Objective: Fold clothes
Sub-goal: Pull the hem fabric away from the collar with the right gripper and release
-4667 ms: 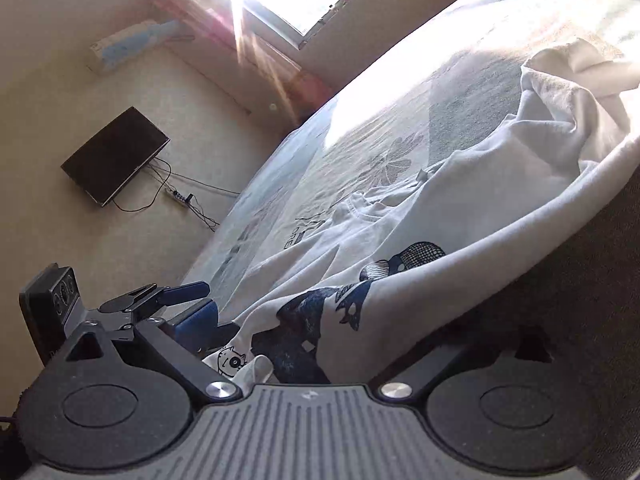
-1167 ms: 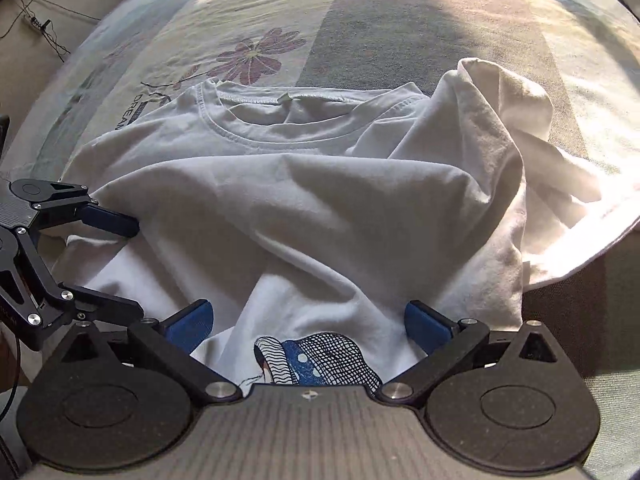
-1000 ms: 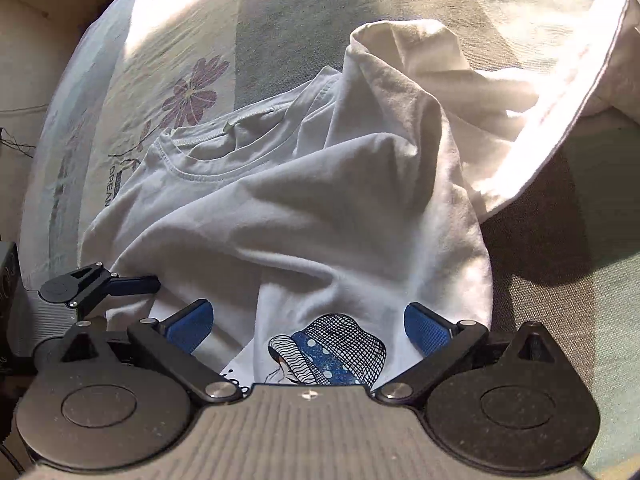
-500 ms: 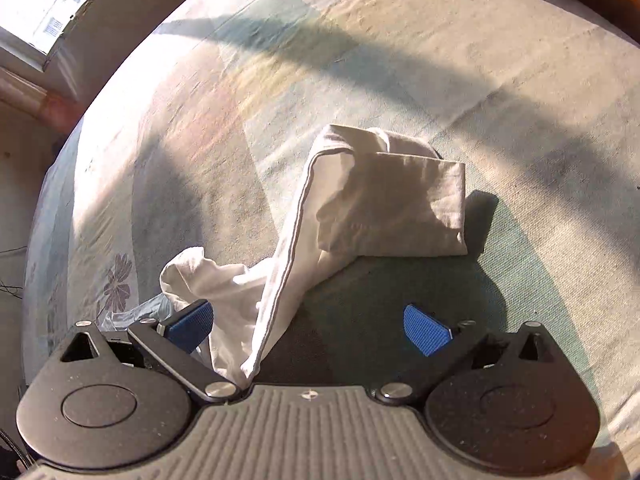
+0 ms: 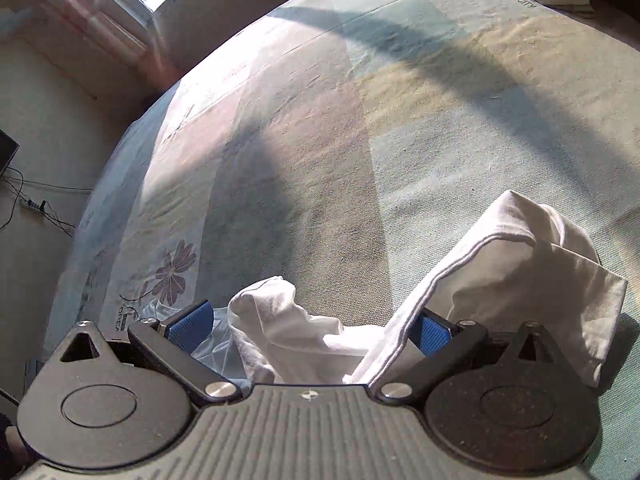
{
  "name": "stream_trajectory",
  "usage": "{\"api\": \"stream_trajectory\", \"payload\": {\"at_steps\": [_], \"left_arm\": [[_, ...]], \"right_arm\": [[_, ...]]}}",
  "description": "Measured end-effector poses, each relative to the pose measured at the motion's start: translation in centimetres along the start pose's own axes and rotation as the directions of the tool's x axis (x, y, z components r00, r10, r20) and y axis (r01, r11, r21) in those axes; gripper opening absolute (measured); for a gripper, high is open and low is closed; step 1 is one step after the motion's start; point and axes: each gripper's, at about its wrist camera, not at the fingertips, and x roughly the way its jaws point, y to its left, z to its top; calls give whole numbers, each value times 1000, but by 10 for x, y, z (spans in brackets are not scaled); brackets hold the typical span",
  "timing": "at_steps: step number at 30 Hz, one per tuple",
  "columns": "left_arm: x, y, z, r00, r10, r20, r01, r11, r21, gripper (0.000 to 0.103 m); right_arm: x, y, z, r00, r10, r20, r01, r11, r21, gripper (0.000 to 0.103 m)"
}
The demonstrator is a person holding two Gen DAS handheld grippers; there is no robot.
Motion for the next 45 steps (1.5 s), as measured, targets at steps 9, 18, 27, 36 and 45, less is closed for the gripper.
{"api": "stream_trajectory", "payload": {"at_steps": [9, 18, 27, 36, 45], "left_arm": [[-3, 9, -9, 1000, 1, 27, -1, 1000, 3, 103], [-6, 20, -13, 1000, 1, 28, -1, 1000, 6, 103], [-10, 32, -15, 1000, 5, 20, -5, 1000, 5, 103], [-14, 46, -17, 1000, 8, 13, -8, 1000, 4, 103], [-20, 61, -24, 999, 9, 32, -10, 1000, 1, 103]], "right_arm": [[5, -36, -8, 976, -214, 39, 214, 977, -2, 102], [-56, -75, -43, 894, -447, 26, 447, 894, -8, 103], [-61, -76, -52, 830, -555, 61, 557, 830, -39, 103], [-7, -64, -18, 680, -724, 114, 733, 678, -61, 103], [-96, -105, -54, 431, -893, 131, 898, 438, 32, 103]]}}
